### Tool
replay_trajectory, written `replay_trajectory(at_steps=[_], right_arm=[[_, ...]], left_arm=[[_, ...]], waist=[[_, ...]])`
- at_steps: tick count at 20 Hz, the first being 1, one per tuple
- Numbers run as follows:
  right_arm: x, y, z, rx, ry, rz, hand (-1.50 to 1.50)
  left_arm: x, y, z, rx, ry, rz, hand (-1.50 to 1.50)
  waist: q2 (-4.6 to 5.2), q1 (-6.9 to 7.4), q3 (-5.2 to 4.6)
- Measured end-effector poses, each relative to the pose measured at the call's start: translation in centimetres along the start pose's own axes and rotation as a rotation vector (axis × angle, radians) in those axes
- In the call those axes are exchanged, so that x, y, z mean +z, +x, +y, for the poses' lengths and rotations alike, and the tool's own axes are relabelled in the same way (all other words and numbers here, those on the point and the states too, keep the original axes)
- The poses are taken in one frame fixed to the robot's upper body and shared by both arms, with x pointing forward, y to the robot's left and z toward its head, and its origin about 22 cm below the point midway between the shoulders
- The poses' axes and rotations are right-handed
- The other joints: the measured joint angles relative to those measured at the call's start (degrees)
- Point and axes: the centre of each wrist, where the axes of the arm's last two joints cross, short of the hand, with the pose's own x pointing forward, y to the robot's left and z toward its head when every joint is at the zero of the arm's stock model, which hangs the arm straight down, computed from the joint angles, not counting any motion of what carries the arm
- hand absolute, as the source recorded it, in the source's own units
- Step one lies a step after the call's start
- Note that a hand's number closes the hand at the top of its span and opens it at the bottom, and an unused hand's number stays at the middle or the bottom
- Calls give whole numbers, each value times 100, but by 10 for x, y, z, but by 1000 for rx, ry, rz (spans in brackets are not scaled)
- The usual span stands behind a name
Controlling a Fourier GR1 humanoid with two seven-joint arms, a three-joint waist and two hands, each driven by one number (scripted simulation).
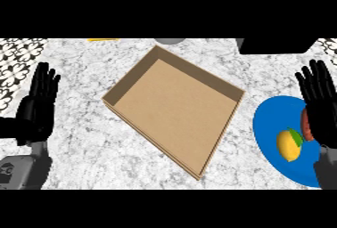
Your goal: Pick the lemon from the plate and place it in the cardboard box
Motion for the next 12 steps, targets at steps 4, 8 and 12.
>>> replay_trajectory(at_steps=[4, 8, 12], right_arm=[[10, 7, -19, 132, -137, -21, 150], [34, 10, -70, 508, -266, 55, 150], [74, -5, -85, 690, -522, 130, -150]], left_arm=[[14, -15, 4, -58, 27, 80, 0], [30, -39, 16, -106, 68, 212, 0], [46, -56, 17, -114, 74, 313, 0]], waist=[[81, -104, -149], [192, -339, -277], [155, -396, -265]])
